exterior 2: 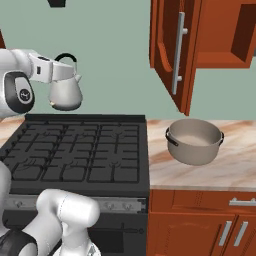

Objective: Pick the kettle from the cabinet and place it on a stove burner. Then pick the pot from the counter and place it on another stove burner. Finally, turn both burners on.

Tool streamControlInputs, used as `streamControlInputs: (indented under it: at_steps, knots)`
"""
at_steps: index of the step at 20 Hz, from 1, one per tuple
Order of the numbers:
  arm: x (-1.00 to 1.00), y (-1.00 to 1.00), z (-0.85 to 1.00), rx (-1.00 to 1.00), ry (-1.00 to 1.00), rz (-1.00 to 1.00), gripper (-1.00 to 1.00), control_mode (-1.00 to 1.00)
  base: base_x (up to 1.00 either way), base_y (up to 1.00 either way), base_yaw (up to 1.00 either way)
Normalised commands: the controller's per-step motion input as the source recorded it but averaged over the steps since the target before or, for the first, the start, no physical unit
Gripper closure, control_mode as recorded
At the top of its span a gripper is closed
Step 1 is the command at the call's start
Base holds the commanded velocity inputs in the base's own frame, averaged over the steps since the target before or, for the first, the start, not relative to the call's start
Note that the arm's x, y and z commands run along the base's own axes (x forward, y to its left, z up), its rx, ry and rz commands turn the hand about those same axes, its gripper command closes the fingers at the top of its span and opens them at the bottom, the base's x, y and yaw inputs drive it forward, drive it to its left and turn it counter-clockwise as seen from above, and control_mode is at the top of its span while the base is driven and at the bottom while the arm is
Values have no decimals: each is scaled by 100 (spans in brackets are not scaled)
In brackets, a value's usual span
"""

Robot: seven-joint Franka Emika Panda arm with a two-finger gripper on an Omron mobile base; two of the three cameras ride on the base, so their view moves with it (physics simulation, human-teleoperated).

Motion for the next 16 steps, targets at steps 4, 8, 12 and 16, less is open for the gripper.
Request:
streamControlInputs:
  at_steps: [4,8,12,16]
  knots:
    - [10,-32,-25,3,6,-6,100,-100,0,0,0]
    - [6,-25,-33,1,2,-7,100,-100,0,0,0]
    - [0,-12,-38,0,0,-6,100,-100,0,0,0]
    - [6,-8,-37,0,0,-6,100,-100,0,0,0]
